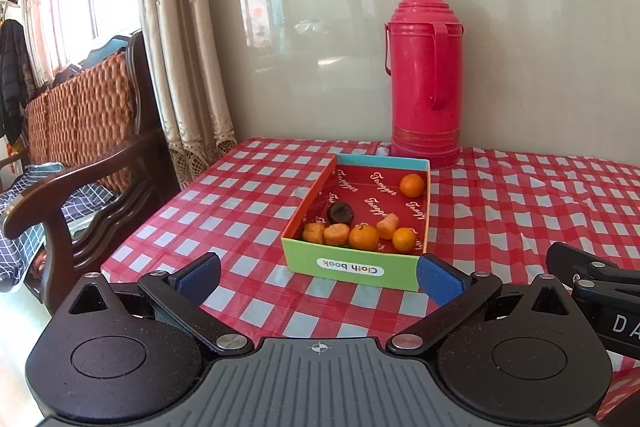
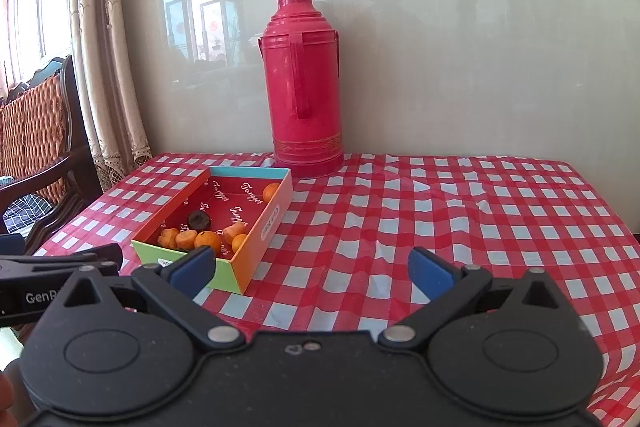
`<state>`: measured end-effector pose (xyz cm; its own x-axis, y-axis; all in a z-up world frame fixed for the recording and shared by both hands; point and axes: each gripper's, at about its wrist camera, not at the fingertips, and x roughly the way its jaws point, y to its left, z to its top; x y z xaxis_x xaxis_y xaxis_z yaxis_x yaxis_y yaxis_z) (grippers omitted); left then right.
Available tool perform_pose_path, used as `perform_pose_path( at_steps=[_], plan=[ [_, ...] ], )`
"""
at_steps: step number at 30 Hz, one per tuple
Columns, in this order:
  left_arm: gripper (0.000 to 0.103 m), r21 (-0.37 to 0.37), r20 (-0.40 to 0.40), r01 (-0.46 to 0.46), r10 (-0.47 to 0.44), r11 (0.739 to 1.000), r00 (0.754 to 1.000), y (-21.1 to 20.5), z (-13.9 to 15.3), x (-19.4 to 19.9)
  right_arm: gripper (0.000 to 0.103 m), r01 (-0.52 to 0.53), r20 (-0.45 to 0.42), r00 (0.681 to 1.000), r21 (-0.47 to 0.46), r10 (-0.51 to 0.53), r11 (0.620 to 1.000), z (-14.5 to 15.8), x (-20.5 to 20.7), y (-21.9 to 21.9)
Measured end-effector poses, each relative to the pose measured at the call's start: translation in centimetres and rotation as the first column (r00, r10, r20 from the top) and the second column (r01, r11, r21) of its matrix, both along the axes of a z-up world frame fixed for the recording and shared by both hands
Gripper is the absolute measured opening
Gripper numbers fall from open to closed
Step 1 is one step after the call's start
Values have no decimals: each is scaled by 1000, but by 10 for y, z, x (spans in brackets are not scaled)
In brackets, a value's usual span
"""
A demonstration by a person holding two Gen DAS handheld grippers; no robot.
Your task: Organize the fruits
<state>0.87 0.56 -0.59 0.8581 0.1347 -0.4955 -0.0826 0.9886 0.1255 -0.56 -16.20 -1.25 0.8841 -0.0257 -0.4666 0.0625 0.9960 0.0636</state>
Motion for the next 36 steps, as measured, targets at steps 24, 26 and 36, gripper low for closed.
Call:
perform_pose_path(
  at_steps=[24,26,36],
  plan=[
    [103,-17,-17,8,-9,1000,1000,-1,-6,3,97,0,-7,1000,4,0,1000,-1,0,-1],
    [103,-17,-17,8,-9,1000,1000,-1,-6,3,97,1,-7,1000,6,-1,1000,-1,0,0],
    [103,-22,-15,13,-13,1000,1000,-3,-7,4,97,4,-3,1000,7,-4,1000,-1,0,-1]
  ],
)
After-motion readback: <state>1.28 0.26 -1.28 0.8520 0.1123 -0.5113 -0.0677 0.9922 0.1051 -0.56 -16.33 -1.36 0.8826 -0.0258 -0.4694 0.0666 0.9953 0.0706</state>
